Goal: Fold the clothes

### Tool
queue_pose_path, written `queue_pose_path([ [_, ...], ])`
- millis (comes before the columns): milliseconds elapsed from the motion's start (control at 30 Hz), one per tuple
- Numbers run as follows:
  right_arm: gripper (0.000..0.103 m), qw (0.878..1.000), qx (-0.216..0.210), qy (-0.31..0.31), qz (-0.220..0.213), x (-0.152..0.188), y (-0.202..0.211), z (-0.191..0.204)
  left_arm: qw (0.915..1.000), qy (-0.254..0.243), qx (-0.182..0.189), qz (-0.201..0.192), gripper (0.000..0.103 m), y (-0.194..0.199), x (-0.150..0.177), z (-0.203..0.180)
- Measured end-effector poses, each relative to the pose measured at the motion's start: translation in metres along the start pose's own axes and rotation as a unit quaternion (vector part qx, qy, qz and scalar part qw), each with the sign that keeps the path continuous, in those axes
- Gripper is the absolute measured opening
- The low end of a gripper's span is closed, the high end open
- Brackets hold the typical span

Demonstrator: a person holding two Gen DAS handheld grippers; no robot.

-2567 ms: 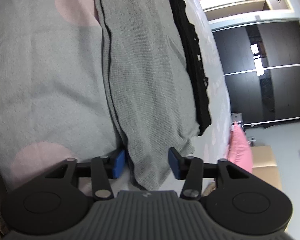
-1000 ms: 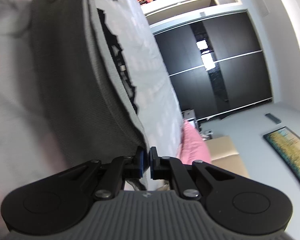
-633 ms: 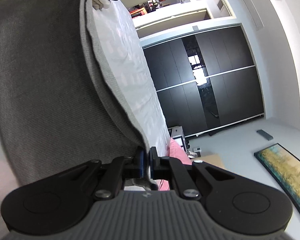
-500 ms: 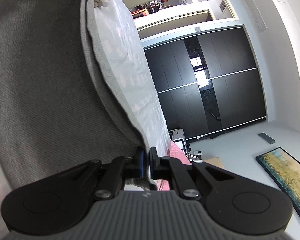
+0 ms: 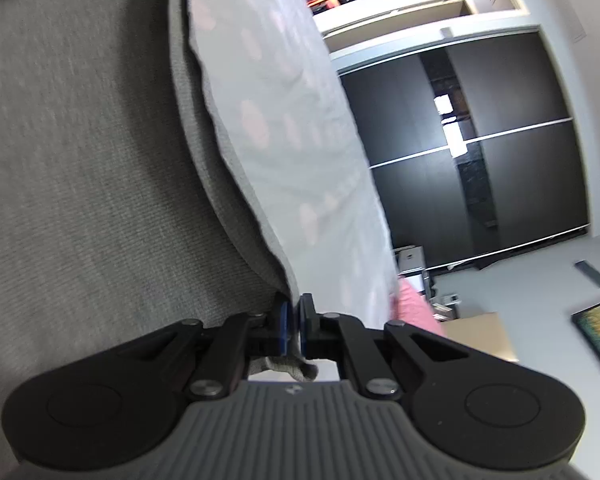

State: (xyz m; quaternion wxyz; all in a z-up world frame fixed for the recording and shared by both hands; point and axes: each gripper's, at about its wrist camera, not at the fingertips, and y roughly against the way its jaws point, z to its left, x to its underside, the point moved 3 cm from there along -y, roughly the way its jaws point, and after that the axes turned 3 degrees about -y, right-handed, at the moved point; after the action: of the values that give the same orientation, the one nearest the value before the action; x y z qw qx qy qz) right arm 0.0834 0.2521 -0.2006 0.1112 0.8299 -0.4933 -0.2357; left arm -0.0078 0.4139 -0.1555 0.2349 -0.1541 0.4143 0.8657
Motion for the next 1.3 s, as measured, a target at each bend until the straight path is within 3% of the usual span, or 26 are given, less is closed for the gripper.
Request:
queue_pose_path([
  [100, 0.006, 1.000, -0.014, 0.001, 0.008, -0.002, -0.018, 0.012, 0.9998, 0.009, 0.015, 0.009, 0.005, -0.019, 0.004, -0.002],
  [300, 0.009, 0.999, -0.025, -0.016, 0.029, 0.001, -0.036, 0.027, 0.9988, 0.047, 0.011, 0.002, 0.022, -0.032, 0.011, 0.004],
  [400, 0.023, 0.999, -0.018, -0.034, 0.038, 0.004, -0.036, 0.024, 0.9977, 0.067, -0.010, -0.001, 0.032, -0.034, 0.013, 0.015],
  [467, 0.023, 0.998, -0.004, -0.044, 0.046, 0.009, -0.031, 0.022, 0.9965, 0.082, -0.018, -0.001, 0.039, -0.034, 0.012, 0.024],
  [667, 0.023, 0.996, -0.002, -0.066, 0.061, 0.019, -0.016, 0.007, 0.9956, 0.090, -0.026, 0.001, 0.043, -0.009, 0.024, 0.037],
  [967, 0.023, 0.989, -0.045, -0.125, 0.067, 0.036, 0.053, 0.011, 0.9938, 0.107, 0.030, 0.000, 0.044, 0.062, 0.065, 0.019],
  [1067, 0.025, 0.988, -0.061, -0.127, 0.061, 0.041, 0.087, 0.024, 0.9950, 0.088, 0.047, -0.005, 0.044, 0.089, 0.076, 0.001],
  [1133, 0.032, 0.990, -0.065, -0.114, 0.051, 0.045, 0.111, 0.035, 0.9954, 0.076, 0.058, -0.008, 0.044, 0.107, 0.084, -0.011],
  [1300, 0.035, 0.993, -0.083, -0.080, 0.036, 0.052, 0.155, 0.065, 0.9975, 0.001, 0.068, -0.021, 0.049, 0.139, 0.095, -0.054],
])
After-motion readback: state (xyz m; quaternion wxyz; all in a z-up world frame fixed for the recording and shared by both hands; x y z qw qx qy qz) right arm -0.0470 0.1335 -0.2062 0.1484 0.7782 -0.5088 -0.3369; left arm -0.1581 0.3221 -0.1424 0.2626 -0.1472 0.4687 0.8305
